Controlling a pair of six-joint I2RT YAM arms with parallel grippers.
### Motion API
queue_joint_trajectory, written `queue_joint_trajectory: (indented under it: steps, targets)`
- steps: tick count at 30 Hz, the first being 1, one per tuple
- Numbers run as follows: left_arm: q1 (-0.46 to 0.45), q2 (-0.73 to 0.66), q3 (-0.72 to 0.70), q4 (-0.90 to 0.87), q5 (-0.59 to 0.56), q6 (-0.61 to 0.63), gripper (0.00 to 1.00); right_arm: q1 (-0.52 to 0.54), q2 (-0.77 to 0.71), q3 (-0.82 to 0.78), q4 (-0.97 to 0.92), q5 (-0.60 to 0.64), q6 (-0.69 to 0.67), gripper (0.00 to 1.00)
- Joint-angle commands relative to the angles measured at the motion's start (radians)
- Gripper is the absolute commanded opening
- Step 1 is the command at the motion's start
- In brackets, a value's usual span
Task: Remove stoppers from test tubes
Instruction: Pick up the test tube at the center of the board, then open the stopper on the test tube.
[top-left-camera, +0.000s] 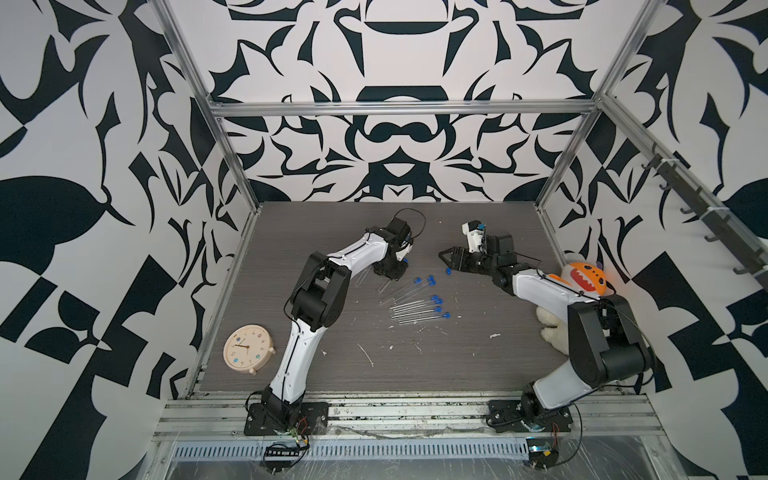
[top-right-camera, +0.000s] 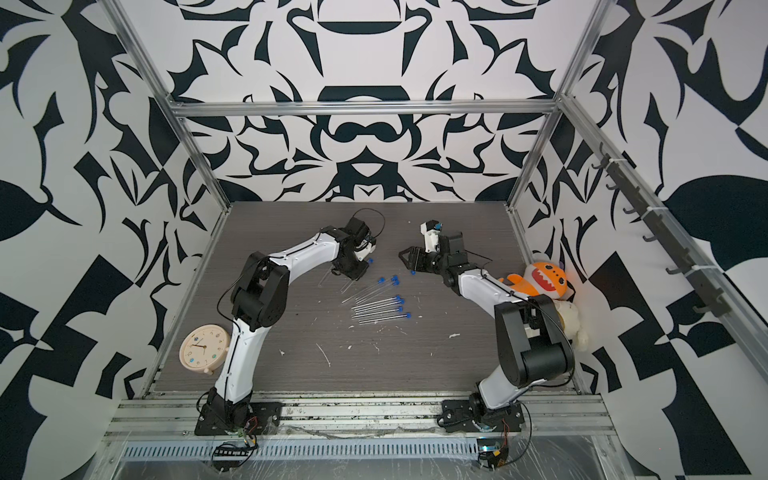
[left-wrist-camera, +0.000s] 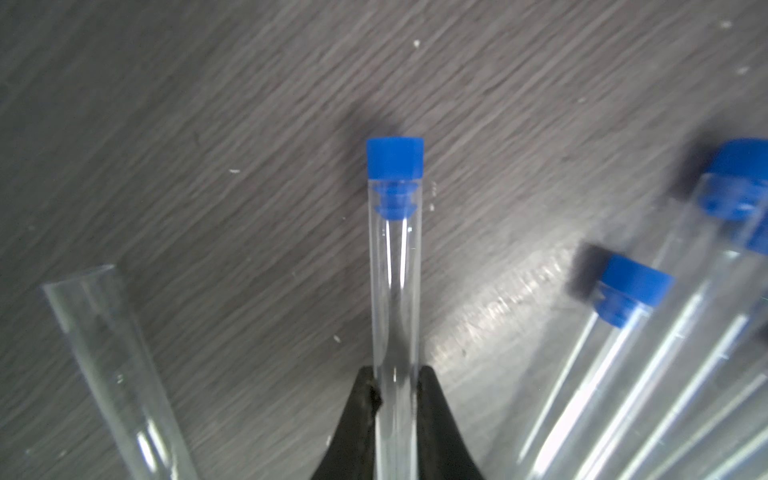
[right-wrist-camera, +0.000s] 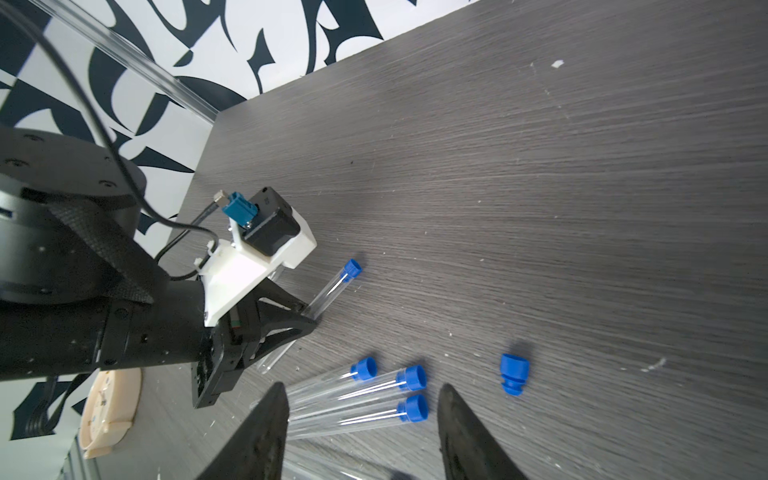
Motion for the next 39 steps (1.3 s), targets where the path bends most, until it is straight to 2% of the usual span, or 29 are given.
queue_joint_trajectory:
  steps: [1,9,14,35,39]
  targets:
    - [-0.004,-0.118,-0.033,0.001,0.072,-0.031,0.03,-0.003,-0.009,0.002,0.087,-0.066,0.034,0.57]
    - [-0.004,-0.285,-0.2,0.131,0.203,-0.097,0.01,0.0,0.051,-0.023,0.263,-0.217,0.143,0.58]
    - [-0.005,-0.344,-0.292,0.24,0.266,-0.145,0.0,0.005,0.094,-0.031,0.38,-0.262,0.217,0.58]
    - [-0.03,-0.334,-0.277,0.272,0.319,-0.168,0.0,0.059,0.247,-0.008,0.655,-0.277,0.402,0.55]
    - [-0.034,-0.333,-0.277,0.272,0.324,-0.165,0.0,0.061,0.255,-0.004,0.678,-0.275,0.422,0.49]
